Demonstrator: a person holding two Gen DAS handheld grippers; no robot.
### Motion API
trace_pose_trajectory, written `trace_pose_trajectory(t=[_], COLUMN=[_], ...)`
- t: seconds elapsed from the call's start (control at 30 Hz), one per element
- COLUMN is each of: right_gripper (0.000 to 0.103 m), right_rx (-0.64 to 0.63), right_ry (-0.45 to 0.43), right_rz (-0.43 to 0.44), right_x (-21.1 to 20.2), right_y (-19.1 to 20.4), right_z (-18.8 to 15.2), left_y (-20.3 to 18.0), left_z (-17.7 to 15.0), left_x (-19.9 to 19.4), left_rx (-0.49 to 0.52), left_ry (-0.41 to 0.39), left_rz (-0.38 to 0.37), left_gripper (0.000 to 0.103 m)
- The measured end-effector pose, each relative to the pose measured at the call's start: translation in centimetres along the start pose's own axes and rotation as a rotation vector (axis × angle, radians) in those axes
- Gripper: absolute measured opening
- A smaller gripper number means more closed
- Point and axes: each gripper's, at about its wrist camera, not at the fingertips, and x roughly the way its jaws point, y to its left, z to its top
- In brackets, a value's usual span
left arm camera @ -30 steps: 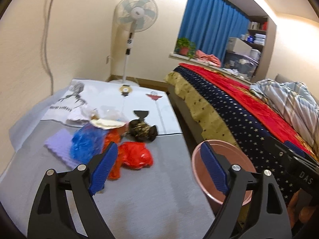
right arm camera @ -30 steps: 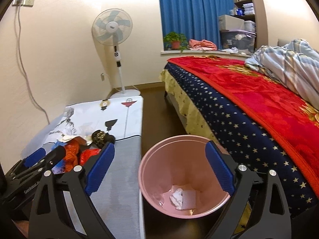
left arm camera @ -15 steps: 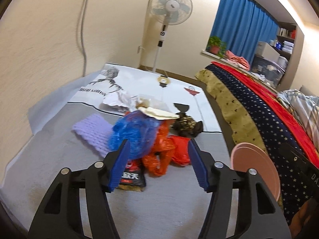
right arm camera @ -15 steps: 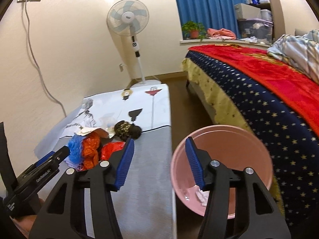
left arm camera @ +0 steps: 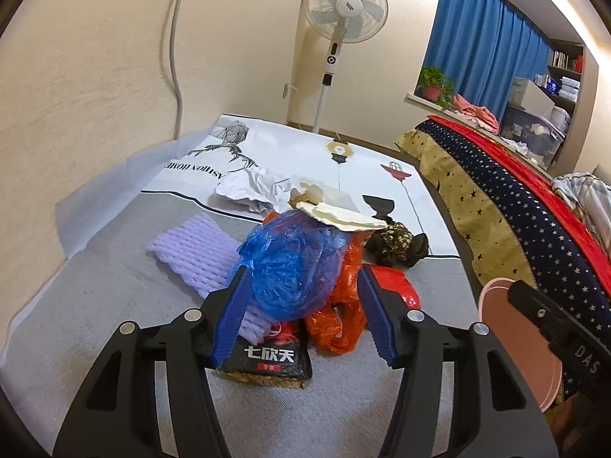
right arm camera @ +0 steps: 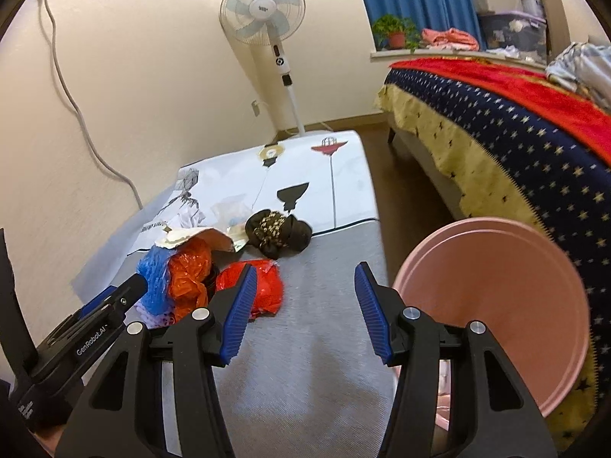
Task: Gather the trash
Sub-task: 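Move the right gripper to the red plastic bag while the left gripper approaches the blue bag, then close the right gripper on the red bag while the left gripper grasps the blue bag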
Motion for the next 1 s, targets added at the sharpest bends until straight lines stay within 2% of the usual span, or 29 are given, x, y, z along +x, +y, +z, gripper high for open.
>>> trace_pose_trajectory(t=[0.33,0.53,0.8,0.93,1.0], right_gripper=[0.055,0.062,0.062,0.059,0.053], right_rx=[0.011,0.038,0.060,0.065,0.057], right_ry=[0.084,0.141,0.201,0.227,0.232], right_rz=[0.061,0.098,0.125,0.127,0.133], right_x=[4.7,7.1,9.7,10.4,10.5], right_y=[1.3,1.4,2.1,2.2,2.3], right_z=[-0.8,-1.1,-1.5,-1.8,-1.9], left_y=[-0.3,-0.3,0.0,0.1,0.0], left_z=[0.4,0.5,0.3,0.3,0.3], left_x=[2.1,3.3,4.4,4.7,4.8], left_rx=[0.026,0.025,0.023,0.015,0.021], left_ry=[0.009,0.027,0.055,0.065,0.066], left_rz=[-0.004,-0.009,-0.013,-0.016,-0.026], left_gripper=[0.056,0.056,0.056,0.055,0.046])
